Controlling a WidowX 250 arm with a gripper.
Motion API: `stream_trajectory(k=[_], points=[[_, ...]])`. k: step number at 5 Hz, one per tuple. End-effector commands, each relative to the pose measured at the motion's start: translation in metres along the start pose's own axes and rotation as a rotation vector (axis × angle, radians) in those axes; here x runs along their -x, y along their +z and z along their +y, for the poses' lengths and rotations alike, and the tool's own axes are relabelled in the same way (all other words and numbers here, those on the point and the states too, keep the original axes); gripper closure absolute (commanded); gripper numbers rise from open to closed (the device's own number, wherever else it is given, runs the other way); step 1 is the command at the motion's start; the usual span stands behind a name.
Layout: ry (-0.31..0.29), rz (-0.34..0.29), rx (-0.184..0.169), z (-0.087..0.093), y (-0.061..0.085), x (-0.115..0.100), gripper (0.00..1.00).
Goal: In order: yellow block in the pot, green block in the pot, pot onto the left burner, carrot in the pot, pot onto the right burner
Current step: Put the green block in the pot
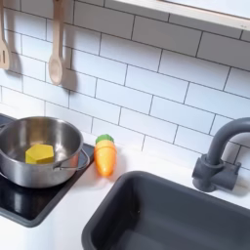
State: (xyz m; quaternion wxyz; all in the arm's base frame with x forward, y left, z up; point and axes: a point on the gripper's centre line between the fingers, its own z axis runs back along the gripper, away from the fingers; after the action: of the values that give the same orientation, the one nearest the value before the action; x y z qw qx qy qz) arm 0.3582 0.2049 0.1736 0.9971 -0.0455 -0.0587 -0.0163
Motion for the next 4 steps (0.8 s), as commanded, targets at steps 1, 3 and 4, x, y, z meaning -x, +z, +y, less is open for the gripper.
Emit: stream_trajectory(k=[1,3,4], points=[[-0.008,0.031,0.008,0.0027,-0.0115,-0.0012,0.0],[0.008,0.003,0.002,0.0055,-0.0149,-0.0033,0.0],[0.011,-0.01,0.001,0.0097,-0.0176,-0.0057,0.0]])
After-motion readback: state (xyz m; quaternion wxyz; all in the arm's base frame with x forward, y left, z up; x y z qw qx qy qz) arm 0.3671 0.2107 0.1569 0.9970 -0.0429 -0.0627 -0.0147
